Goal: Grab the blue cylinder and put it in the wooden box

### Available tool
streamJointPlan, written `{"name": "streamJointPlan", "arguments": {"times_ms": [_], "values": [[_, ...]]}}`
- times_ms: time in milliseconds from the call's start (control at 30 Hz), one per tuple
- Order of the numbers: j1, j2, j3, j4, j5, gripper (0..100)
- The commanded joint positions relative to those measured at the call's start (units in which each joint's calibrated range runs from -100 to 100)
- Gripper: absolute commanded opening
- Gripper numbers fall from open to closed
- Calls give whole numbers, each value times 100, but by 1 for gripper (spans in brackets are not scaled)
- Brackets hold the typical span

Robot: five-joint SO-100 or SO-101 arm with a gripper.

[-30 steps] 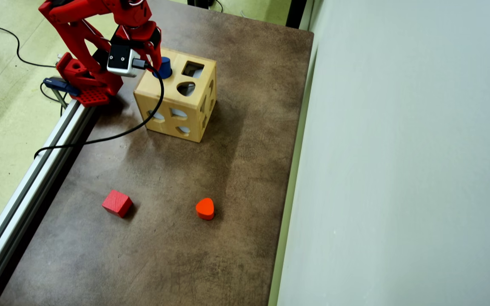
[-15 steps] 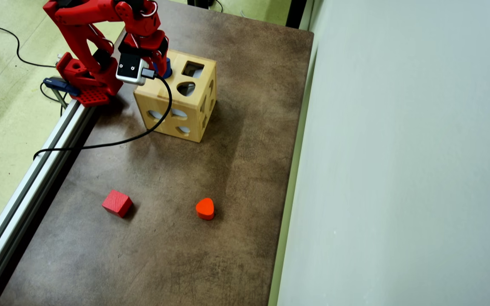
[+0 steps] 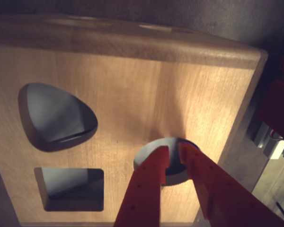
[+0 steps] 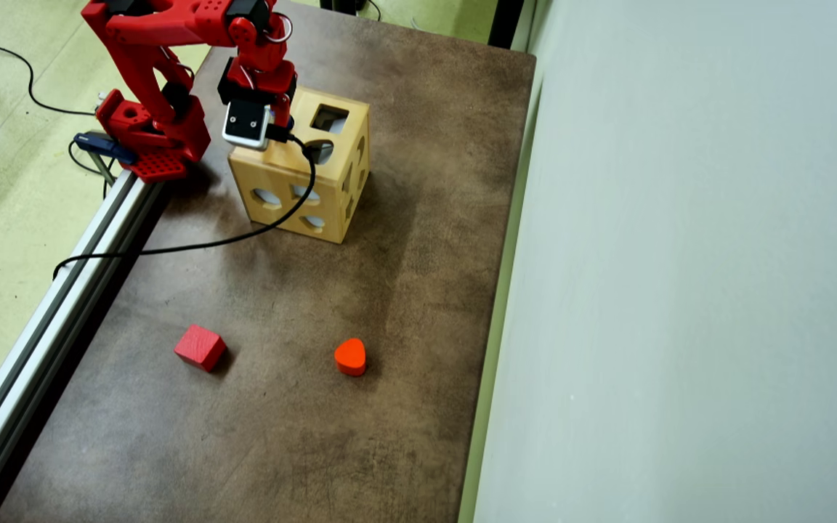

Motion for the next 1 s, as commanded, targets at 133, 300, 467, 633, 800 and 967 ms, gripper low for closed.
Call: {"name": "streamJointPlan", "arguments": {"times_ms": [133, 300, 467, 633, 800, 967], "values": [[-16, -1740, -149, -54, 29, 4], [-1, -2997, -105, -30, -5, 4], [6, -4390, 101, 34, -10, 4], [162, -5986, 1246, -38, -156, 4], [615, -6742, 1273, 26, -151, 4], [615, -7141, 1228, 34, -151, 4]]}}
